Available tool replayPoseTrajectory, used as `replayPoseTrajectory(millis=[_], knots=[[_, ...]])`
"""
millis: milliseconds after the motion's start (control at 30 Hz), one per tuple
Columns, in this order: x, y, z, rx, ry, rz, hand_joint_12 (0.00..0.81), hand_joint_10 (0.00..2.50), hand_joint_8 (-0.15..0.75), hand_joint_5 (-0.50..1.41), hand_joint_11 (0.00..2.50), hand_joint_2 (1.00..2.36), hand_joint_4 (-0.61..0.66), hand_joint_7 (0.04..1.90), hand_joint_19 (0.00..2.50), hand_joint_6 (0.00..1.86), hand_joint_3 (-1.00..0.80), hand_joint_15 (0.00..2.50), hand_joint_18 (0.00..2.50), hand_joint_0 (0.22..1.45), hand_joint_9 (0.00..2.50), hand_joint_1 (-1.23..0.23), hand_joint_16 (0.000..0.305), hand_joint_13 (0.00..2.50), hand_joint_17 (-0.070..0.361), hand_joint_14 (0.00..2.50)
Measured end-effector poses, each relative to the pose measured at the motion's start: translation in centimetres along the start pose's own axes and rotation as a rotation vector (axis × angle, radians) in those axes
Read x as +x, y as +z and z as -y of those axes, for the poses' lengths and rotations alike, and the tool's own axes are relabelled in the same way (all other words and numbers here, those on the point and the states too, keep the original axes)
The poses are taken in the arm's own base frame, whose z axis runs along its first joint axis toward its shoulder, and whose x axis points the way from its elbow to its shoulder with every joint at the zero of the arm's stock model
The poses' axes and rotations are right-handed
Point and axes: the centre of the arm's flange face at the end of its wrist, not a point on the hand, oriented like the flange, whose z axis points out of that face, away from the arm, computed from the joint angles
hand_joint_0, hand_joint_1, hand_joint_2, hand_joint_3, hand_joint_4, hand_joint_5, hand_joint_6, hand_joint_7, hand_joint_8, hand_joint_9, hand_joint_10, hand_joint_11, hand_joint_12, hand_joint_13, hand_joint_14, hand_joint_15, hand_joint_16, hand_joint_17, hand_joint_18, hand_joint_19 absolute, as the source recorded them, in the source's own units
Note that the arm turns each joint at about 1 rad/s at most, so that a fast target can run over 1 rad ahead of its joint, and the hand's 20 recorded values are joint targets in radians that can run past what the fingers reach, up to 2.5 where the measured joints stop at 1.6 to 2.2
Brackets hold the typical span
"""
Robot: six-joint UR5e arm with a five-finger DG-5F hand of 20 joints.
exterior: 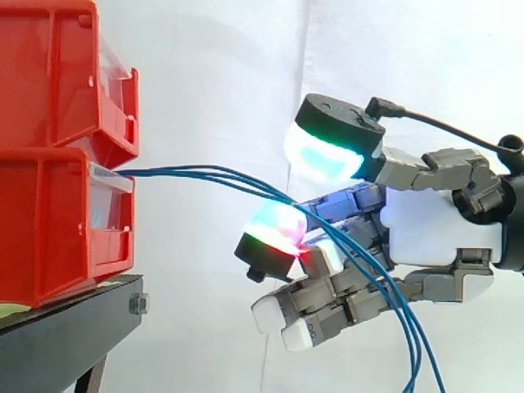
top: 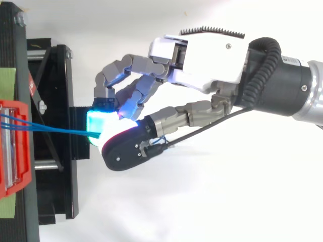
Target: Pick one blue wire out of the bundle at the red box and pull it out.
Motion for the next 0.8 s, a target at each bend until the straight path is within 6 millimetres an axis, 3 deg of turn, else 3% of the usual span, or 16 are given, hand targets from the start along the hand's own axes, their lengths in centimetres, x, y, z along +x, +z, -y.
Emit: replayPoseTrajectory(millis=[200, 433, 667, 800], knots=[[0.07, -0.01, 0.0, 0.001, 0.001, 0.0, 0.374, 0.03, 0.285, -0.15, 0.89, 1.0, 0.2, 1.07, 0.38, 0.88, -0.5, 0.42, 0.55, 0.62, 1.07, -0.86, 0.057, 0.71, 0.129, 0.02], [0.16, -0.01, -0.02, 0.0, 0.001, -0.003, 0.373, 0.02, 0.277, -0.16, 0.89, 1.01, 0.06, 1.17, 0.38, 0.9, -0.35, 0.42, 0.56, 0.66, 1.07, -0.87, 0.057, 0.71, 0.128, 0.02], [0.18, -0.02, -0.02, 0.0, 0.004, -0.004, 0.37, 0.02, 0.278, -0.16, 0.85, 1.01, 0.12, 1.1, 0.41, 0.89, -0.33, 0.42, 0.56, 0.62, 1.06, -0.81, 0.057, 0.72, 0.128, 0.02], [0.3, -0.03, -0.03, -0.001, 0.021, -0.006, 0.372, 0.02, 0.274, -0.14, 0.79, 1.01, 0.15, 1.14, 0.43, 0.85, -0.32, 0.42, 0.55, 0.59, 1.06, -0.77, 0.057, 0.71, 0.129, 0.02]])
